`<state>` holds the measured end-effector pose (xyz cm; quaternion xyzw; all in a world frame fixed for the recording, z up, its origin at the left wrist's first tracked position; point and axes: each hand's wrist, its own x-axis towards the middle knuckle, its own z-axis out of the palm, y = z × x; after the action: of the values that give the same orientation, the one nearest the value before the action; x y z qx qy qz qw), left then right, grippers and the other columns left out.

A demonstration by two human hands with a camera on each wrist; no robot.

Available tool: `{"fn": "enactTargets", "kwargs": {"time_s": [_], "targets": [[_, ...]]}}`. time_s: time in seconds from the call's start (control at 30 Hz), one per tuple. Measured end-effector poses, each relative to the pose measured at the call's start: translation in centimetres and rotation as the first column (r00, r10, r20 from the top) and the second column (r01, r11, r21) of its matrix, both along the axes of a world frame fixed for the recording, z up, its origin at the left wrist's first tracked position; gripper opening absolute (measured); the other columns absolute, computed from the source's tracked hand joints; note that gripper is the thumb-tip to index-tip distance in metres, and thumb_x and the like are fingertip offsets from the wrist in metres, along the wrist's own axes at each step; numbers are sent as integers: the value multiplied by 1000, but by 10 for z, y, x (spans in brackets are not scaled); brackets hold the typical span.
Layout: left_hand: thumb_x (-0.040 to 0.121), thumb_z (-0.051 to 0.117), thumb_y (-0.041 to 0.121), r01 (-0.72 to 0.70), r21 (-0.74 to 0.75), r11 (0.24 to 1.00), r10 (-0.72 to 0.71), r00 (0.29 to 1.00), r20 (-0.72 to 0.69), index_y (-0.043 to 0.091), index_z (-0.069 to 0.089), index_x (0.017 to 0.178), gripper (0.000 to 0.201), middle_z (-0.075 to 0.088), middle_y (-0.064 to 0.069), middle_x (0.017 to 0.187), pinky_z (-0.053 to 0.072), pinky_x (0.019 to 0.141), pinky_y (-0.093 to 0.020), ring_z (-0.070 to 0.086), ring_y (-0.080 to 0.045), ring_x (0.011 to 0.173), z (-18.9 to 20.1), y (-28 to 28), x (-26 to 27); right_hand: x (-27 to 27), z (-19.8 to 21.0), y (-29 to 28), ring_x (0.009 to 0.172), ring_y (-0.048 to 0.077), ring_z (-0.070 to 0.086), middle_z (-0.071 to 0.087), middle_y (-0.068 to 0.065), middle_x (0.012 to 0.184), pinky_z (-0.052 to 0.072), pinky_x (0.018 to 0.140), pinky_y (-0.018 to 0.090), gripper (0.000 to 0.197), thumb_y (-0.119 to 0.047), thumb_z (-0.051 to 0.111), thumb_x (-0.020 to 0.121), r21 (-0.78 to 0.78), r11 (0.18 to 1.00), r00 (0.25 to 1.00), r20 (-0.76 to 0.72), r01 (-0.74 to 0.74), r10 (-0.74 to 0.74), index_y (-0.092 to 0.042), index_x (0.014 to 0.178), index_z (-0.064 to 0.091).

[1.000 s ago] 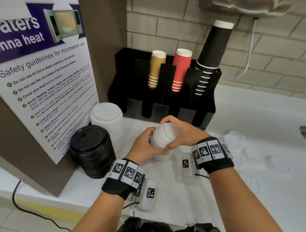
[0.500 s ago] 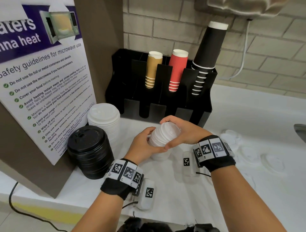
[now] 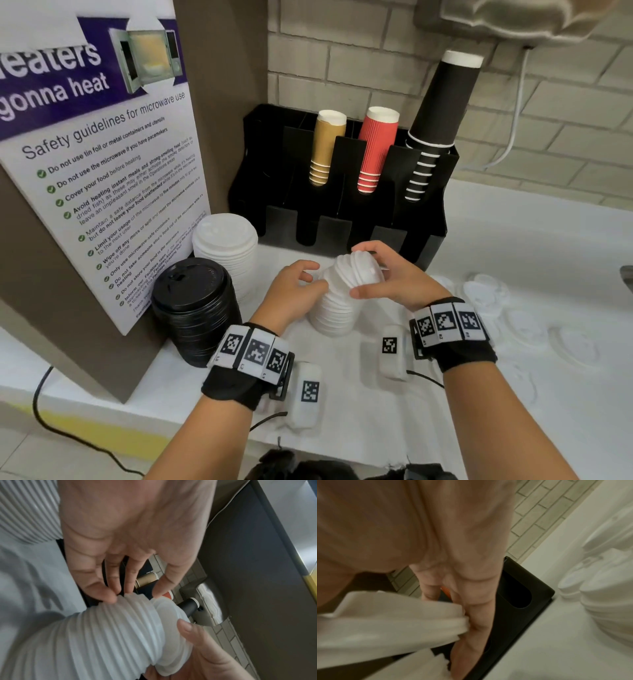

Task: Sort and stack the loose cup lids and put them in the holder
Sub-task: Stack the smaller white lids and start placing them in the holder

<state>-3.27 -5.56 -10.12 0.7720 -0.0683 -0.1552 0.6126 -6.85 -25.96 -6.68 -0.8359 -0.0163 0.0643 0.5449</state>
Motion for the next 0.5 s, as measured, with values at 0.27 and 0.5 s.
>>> {"fn": "enactTargets", "kwargs": {"time_s": [0.27,0.5], "targets": [[87,72,21,-87,-106,990,81,995,-63,17,63,108,23,53,-2,83,60,77,-38,61,-16,68,-3,-10,-1,-12,-11,1,103,20,60,55,-1,116,52,81,28,55,-19,83,70,219,966,989,15,139,-146,-43,112,55],[88,70,11,-105,-161,981,86,989,-121,11,63,107,20,52,-5,82,58,66,-30,57,-17,72,-4,-8,0,-14,-8,3,110,18,56,54,-2,120,53,86,31,61,-18,86,66,162,982,994,43,95,-103,-40,114,54]]}}
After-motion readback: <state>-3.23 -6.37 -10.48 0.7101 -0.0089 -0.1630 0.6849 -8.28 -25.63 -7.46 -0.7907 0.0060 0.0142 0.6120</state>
